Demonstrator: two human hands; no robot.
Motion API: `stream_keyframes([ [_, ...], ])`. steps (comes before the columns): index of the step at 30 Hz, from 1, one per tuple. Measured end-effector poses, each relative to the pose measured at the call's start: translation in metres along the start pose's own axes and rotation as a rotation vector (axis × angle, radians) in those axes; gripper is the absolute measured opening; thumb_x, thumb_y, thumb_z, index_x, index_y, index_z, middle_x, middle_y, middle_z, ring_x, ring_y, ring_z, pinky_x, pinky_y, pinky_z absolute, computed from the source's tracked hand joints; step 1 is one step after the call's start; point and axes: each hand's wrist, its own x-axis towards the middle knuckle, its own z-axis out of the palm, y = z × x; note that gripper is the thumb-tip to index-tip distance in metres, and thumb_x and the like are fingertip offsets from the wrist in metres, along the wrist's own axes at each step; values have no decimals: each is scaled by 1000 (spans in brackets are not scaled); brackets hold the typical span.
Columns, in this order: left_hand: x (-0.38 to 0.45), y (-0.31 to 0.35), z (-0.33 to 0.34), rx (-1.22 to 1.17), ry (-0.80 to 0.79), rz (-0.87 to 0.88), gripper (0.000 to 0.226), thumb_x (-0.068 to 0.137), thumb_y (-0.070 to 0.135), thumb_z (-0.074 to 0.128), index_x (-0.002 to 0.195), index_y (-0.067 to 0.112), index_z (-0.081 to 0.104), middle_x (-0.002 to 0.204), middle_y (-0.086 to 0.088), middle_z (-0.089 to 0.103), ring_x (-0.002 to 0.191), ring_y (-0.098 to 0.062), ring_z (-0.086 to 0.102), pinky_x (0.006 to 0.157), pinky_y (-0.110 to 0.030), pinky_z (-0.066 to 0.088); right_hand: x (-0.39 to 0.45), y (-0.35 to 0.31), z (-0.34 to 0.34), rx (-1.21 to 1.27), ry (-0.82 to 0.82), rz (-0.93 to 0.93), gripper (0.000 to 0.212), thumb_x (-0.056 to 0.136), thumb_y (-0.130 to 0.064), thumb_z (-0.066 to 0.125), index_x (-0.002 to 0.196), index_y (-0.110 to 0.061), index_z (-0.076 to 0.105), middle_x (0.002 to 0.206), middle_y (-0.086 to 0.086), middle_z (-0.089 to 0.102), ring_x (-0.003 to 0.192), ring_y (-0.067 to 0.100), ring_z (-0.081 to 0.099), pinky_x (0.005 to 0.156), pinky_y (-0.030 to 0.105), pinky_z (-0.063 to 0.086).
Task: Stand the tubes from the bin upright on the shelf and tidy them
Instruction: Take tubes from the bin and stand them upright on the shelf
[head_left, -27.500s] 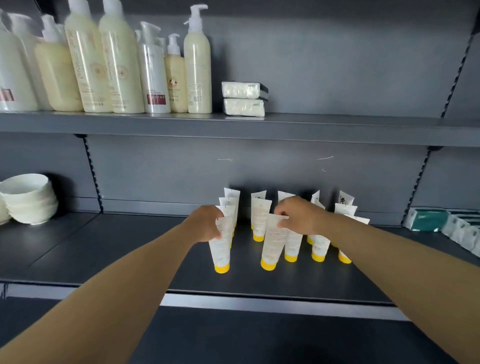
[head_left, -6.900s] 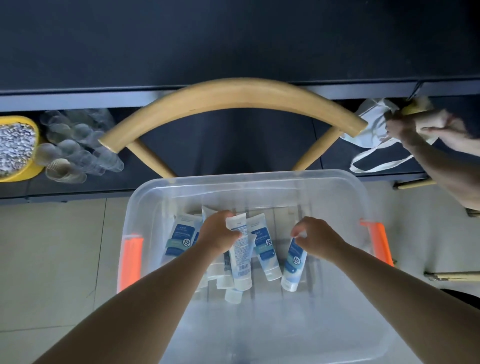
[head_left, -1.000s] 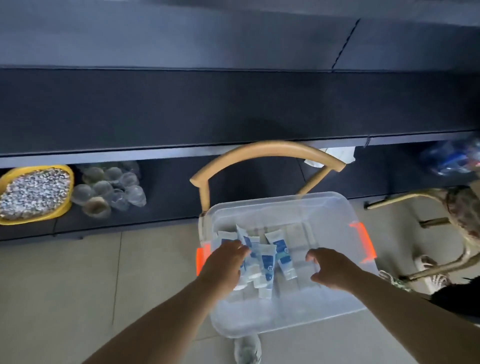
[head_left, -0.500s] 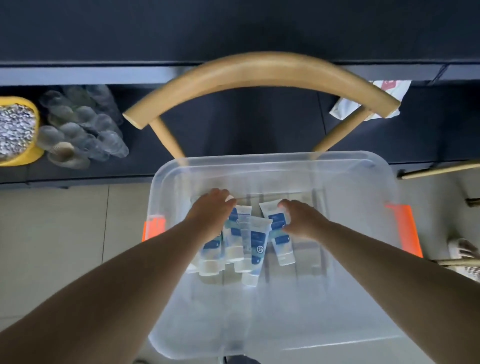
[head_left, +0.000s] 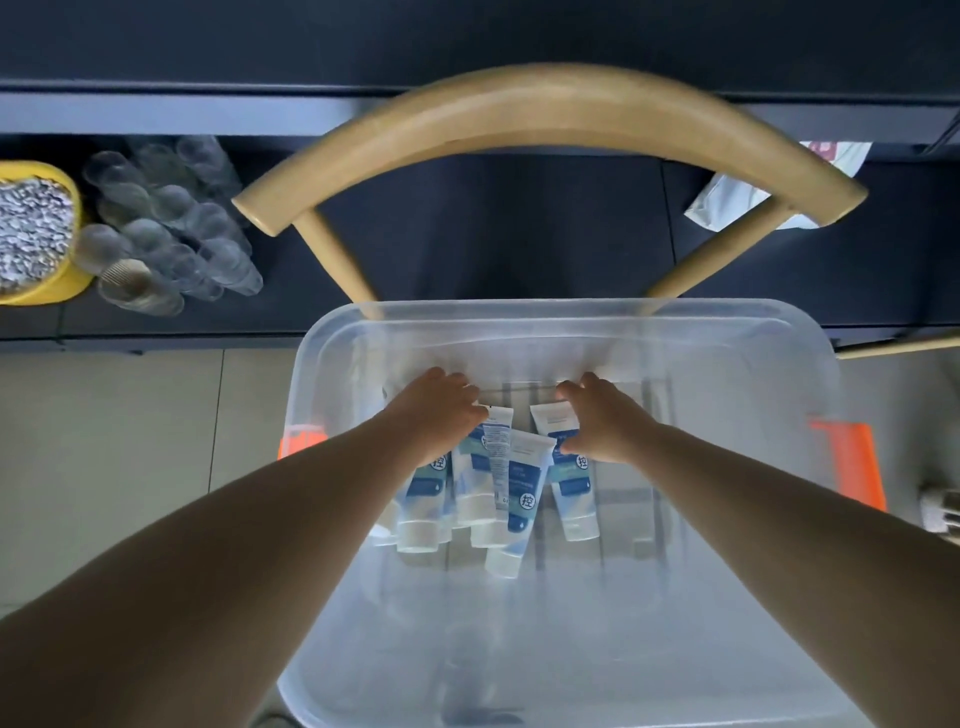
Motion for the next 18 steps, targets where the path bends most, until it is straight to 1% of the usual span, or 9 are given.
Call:
stream_keyframes([
  [4, 2, 0, -5, 36, 0, -11, 29, 91, 10, 54, 120, 15, 57, 120, -2, 57, 114, -23, 47, 93, -36, 40, -1, -1, 3, 12, 3, 6, 67, 74, -26, 78, 129, -13, 43, 130, 8, 39, 120, 24, 42, 93, 33, 45],
  [8, -2, 5, -10, 80, 24, 8, 28, 90, 10, 57, 117, 13, 60, 115, -3, 60, 111, -25, 50, 97, -37, 37, -5, -6, 7, 47, -37, 115, 73, 70, -27, 81, 129, -6, 41, 133, 12, 32, 121, 29, 40, 95, 34, 42],
  [10, -6, 7, -12, 86, 43, 29, 28, 90, 11, 57, 118, 12, 59, 116, -5, 60, 111, -26, 50, 100, -37, 37, -8, -7, 9, 140, -68, 173, 73, 70, -23, 81, 128, -5, 41, 132, 13, 32, 110, 26, 46, 88, 32, 44],
  [12, -12, 10, -13, 83, 48, 55, 29, 91, 10, 56, 120, 10, 57, 117, -7, 59, 111, -27, 51, 102, -37, 38, -12, -4, 14, 287, -81, 212, 70, 71, -17, 81, 127, -5, 41, 129, 12, 38, 97, 22, 47, 79, 28, 44],
  [14, -18, 14, -14, 85, 41, 68, 28, 91, 8, 54, 119, 8, 55, 115, -8, 58, 110, -27, 52, 101, -37, 37, -19, -2, 19, 428, -82, 260, 68, 72, -13, 79, 128, -6, 40, 127, 11, 45, 101, 22, 49, 77, 27, 41],
  [16, -24, 19, -19, 82, 36, 69, 28, 89, 7, 56, 117, 9, 56, 114, -7, 59, 108, -27, 54, 98, -36, 39, -24, -3, 22, 521, -100, 313, 57, 76, -11, 74, 124, -8, 45, 122, 11, 53, 103, 24, 53, 78, 29, 45],
  [18, -28, 24, -25, 66, 9, 52, 28, 88, 5, 57, 116, 9, 56, 113, -7, 61, 107, -25, 56, 92, -34, 42, -31, -3, 22, 649, -109, 361, 38, 77, -8, 69, 110, -8, 50, 109, 11, 56, 95, 24, 56, 79, 31, 53],
])
